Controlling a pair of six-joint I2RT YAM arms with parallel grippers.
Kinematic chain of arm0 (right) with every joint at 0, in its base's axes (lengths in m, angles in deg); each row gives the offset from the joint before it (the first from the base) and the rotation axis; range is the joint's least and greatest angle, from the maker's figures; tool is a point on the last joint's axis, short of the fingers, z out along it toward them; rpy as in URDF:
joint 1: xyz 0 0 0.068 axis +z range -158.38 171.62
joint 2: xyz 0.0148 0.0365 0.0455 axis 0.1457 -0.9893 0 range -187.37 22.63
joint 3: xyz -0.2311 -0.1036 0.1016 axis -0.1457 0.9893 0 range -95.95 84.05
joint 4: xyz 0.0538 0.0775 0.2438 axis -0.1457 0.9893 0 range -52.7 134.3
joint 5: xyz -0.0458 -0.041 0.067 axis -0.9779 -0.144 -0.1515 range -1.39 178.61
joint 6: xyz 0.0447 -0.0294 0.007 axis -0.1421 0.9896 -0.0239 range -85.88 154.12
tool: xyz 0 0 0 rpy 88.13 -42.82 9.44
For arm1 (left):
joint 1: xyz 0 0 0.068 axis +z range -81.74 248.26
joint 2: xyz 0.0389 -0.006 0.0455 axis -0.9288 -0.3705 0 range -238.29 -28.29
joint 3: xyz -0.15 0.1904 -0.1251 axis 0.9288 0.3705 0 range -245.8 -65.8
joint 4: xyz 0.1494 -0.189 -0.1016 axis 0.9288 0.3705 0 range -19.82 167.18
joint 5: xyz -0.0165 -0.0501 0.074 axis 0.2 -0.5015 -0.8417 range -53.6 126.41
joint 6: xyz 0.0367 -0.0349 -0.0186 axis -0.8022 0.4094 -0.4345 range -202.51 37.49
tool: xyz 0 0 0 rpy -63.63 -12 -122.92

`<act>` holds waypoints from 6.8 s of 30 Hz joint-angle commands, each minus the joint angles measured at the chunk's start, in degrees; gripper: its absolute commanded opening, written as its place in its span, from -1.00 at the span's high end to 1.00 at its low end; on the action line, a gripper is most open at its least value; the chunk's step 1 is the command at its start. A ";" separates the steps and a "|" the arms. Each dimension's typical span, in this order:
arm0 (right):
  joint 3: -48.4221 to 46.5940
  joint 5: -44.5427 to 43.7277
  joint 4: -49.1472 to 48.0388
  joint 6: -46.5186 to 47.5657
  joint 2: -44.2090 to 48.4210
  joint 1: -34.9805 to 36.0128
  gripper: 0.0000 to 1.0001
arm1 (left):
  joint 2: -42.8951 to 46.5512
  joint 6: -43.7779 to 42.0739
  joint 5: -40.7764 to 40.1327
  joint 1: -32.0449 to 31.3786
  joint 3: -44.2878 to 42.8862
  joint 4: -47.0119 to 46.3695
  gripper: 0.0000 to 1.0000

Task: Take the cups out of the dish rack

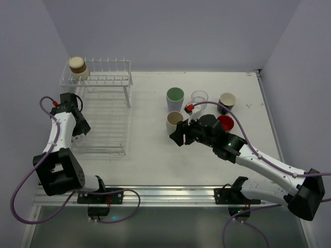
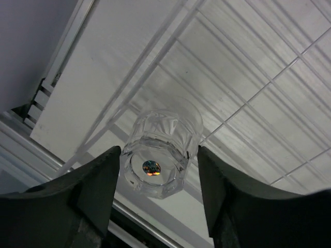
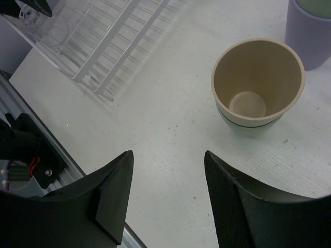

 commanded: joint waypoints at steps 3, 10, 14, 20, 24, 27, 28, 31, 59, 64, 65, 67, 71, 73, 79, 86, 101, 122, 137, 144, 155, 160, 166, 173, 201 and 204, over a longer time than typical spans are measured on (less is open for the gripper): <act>-1.09 -0.84 -2.29 -0.91 -0.55 0.05 -0.19 | 0.99 -0.51 4.50 0.63 3.22 -3.46 -0.08; -1.18 -0.93 -2.73 -1.00 -1.34 0.05 -0.19 | 4.59 -0.16 9.25 0.63 1.99 -6.18 0.74; -0.31 -0.93 -3.87 -1.09 -0.64 0.05 -0.19 | 8.89 0.01 14.34 0.63 0.67 -7.33 0.99; 4.95 -0.93 -10.79 -2.14 6.90 0.05 -0.23 | 20.39 1.68 27.78 -2.00 3.12 -12.68 1.00; 10.68 2.23 -20.20 -2.76 17.10 0.05 -0.39 | 29.98 5.80 40.32 -7.01 9.87 -21.29 1.00; 11.91 6.36 -23.02 -3.11 20.45 0.05 -0.60 | 35.44 14.65 48.85 -12.45 16.02 -35.39 1.00; 11.65 7.76 -23.55 -3.55 20.54 0.05 -0.64 | 36.93 16.78 50.80 -13.69 17.62 -38.67 1.00; 10.68 13.91 -26.54 -6.88 18.18 0.05 -0.69 | 38.17 23.21 55.39 -20.70 22.20 -50.72 1.00; 2.33 19.19 -40.17 -20.25 -3.71 0.14 0.32 | 38.00 31.39 62.51 -37.34 36.79 -84.14 0.99; 1.90 19.03 -37.11 -20.17 -1.61 0.05 1.00 | 38.79 26.22 62.43 -37.34 34.44 -78.54 0.11; 1.20 18.15 -31.44 -17.90 -0.82 0.05 1.00 | 39.05 24.55 61.38 -37.34 33.38 -76.09 -0.08; -0.83 13.78 -24.38 -13.51 2.16 0.05 1.00 | 40.02 17.71 58.23 -37.34 29.35 -67.04 -0.56; -3.90 1.03 -1.23 -7.88 7.17 -0.74 1.00 | 42.12 3.13 47.60 -37.34 24.50 -47.47 -0.98; -5.92 -5.72 6.03 -6.11 8.59 -3.19 1.00 | 43.71 0.12 39.72 -37.34 24.58 -44.08 -1.00; -9.27 -11.90 21.52 -3.21 0.80 -12.34 1.00 | 44.85 -5.17 31.93 -37.25 23.08 -37.65 -1.00; -16.72 -17.10 22.06 -0.48 -18.27 -14.01 1.00 | 46.26 -5.17 30.96 -37.25 24.31 -37.21 -1.00; -20.08 -19.03 19.95 0.40 -35.79 -13.93 1.00 | 46.70 -5.26 28.42 -37.25 24.31 -36.86 -1.00; -9.64 -14.03 13.45 -0.03 -9.88 -14.01 -0.16 | 31.95 -0.16 13.04 -37.25 1.49 -33.53 -1.00; 7.34 -2.61 -6.15 -4.95 8.15 -14.01 -0.17 | 0.83 -3.67 -3.29 -21.71 -35.53 -28.07 -1.00; 8.04 1.26 -8.35 -6.10 6.39 -14.01 -0.21 | -7.78 -3.94 -1.39 -13.09 -37.21 -27.88 -1.00; 7.96 3.99 -8.79 -6.10 4.99 -13.93 -0.29 | -17.10 -5.87 1.24 -8.96 -41.42 -28.34 -1.00; 7.96 4.26 -8.88 -5.66 4.90 -13.93 -0.29 | -20.71 -6.49 1.96 -8.43 -42.83 -29.65 -0.88; 7.78 2.85 -8.53 -5.13 5.95 -13.93 -0.29 | -22.12 -5.96 2.48 -8.43 -41.79 -30.18 -0.32; 6.65 3.73 -9.06 -5.22 7.53 -13.92 -0.29 | -12.57 -0.79 11.00 -8.86 -34.93 -36.41 0.40; -6.19 23.33 -43.60 -22.52 -7.40 -1.62 -0.66 | 43.27 45.62 46.70 -30.92 33.71 -92.73 0.75; -7.07 24.38 -45.70 -23.50 -8.90 -0.92 -0.61 | 42.22 46.07 46.17 -34.26 35.12 -95.04 0.75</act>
